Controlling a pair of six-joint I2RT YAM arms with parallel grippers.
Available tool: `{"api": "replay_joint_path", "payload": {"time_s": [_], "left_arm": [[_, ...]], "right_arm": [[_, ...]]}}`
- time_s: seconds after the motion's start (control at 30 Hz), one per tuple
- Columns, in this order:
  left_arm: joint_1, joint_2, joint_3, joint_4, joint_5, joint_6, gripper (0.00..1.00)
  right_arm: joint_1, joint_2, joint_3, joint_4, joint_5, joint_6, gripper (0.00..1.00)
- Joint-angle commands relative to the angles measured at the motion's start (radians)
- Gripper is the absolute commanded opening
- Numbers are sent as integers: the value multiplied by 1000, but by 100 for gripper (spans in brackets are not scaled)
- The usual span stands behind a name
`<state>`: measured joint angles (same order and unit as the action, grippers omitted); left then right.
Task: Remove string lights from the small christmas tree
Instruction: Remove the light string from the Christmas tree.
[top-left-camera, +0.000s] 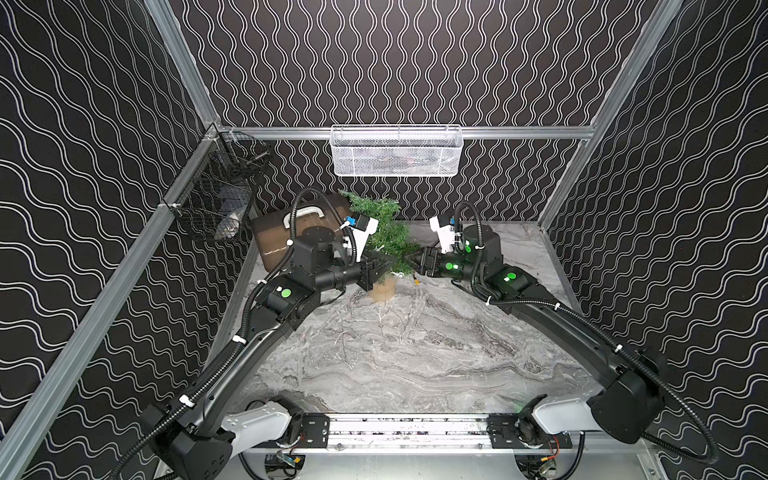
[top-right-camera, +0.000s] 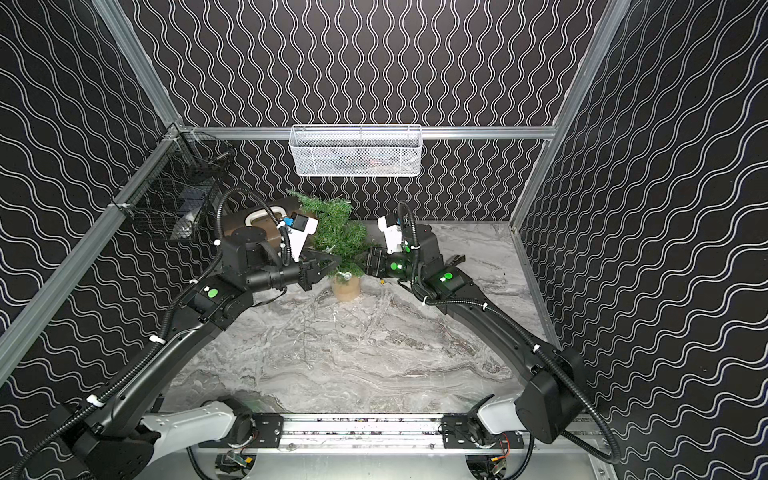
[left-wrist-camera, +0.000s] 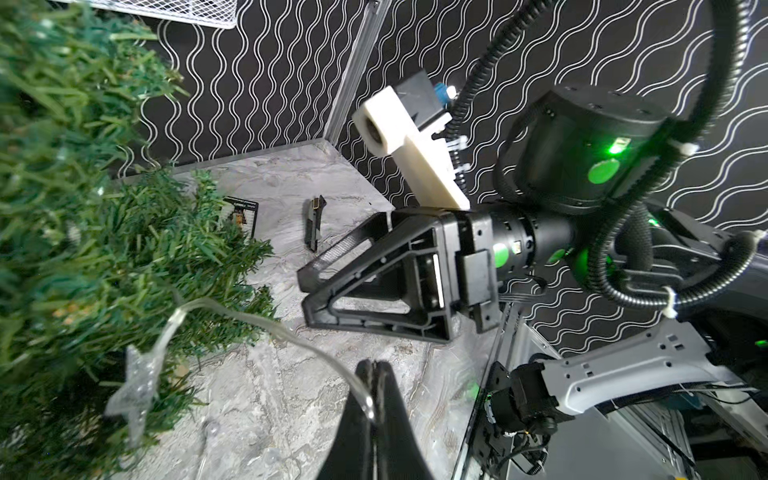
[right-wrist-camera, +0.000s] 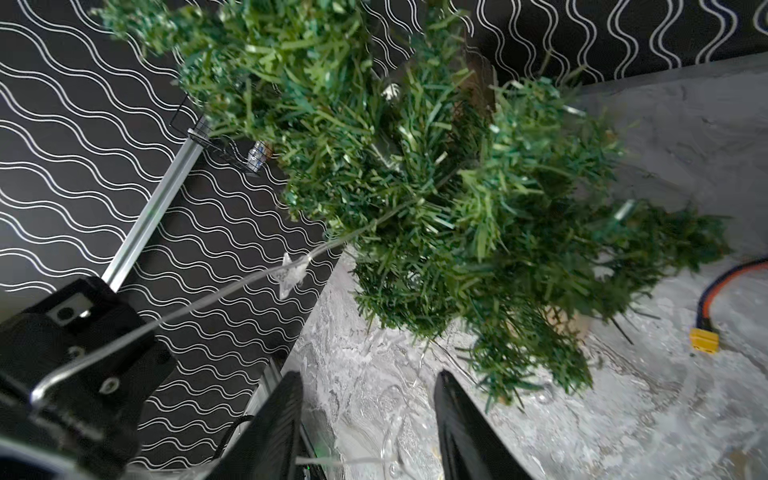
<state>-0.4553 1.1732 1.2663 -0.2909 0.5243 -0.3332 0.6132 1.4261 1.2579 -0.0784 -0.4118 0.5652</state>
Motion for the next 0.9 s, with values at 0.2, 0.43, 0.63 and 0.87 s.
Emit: {"api": "replay_joint_path", "payload": {"time_s": [0.2,0.43,0.63,0.87], "left_arm": [[-31,43,33,53,12,-46,0],[-36,37,33,56,3,-55,0],[-43,36,30,62,12,-72,0],[-51,45,45,52,11,-69,0]], "right_arm": [[14,53,37,100,-43,-7,59],[39,103,83,128,-35,-14,65],[43,132,123,160,95,-11,65],[40,157,175,158,270,4,59]]}}
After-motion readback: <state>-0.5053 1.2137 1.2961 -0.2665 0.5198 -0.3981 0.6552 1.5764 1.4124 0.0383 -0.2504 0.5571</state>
